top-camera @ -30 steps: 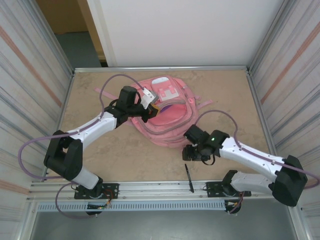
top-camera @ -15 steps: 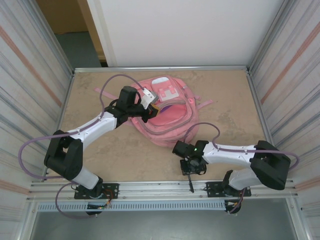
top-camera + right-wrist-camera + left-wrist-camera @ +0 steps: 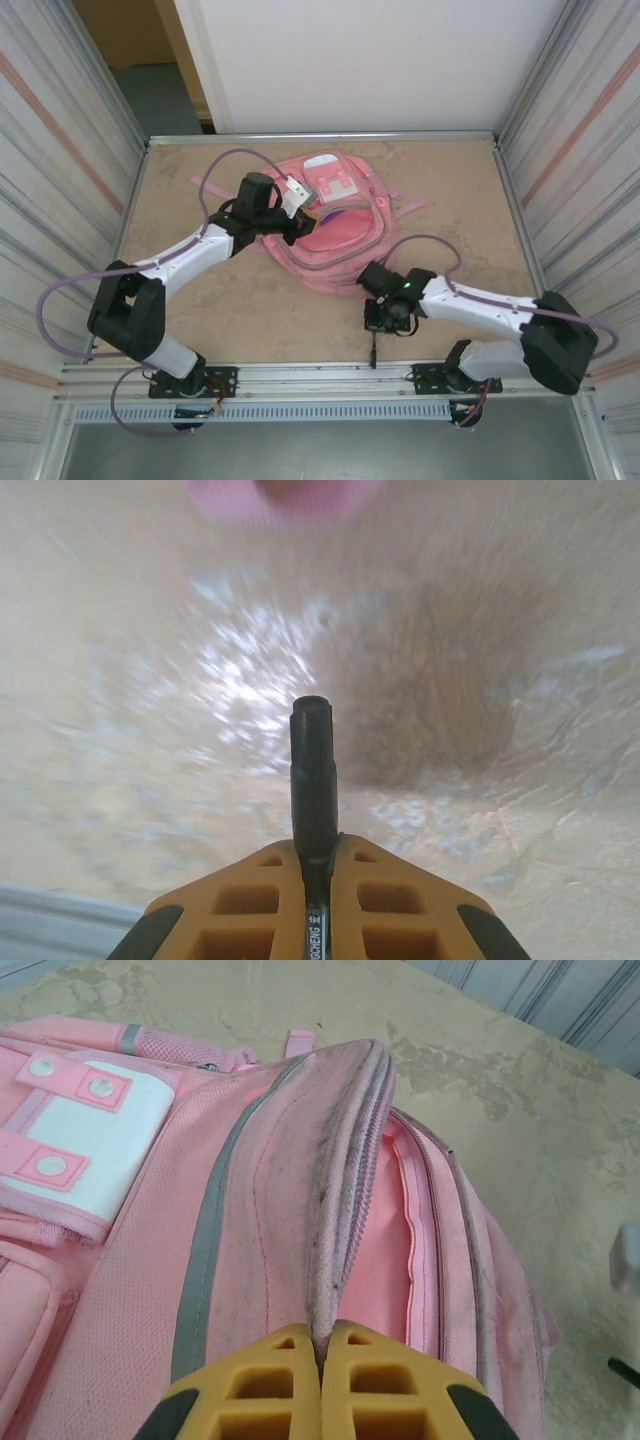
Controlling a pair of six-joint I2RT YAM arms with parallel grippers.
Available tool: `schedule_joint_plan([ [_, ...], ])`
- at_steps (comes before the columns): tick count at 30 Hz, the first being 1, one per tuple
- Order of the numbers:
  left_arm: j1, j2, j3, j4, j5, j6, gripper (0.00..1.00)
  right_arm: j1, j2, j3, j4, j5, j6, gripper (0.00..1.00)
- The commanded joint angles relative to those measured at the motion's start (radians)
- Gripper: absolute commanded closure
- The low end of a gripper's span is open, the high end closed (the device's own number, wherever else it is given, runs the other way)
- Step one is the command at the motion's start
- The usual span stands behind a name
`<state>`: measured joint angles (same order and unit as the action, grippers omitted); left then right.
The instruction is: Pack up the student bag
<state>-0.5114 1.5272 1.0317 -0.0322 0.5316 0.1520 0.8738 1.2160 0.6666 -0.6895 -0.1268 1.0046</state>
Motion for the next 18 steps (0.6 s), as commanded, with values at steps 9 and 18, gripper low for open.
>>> schedule_joint_plan([
  [9,-0.007,-0.01,0.013,0.063,0.033,-0.071,1.0,-0.502,-0.09,0.142,0.39,-0.413,0.307,0.98],
  [18,-0.047,-0.001,0.06,0.045,0.064,-0.109,1.0,-0.524,0.103,0.202,0.572,-0.23,0.523,0.99],
])
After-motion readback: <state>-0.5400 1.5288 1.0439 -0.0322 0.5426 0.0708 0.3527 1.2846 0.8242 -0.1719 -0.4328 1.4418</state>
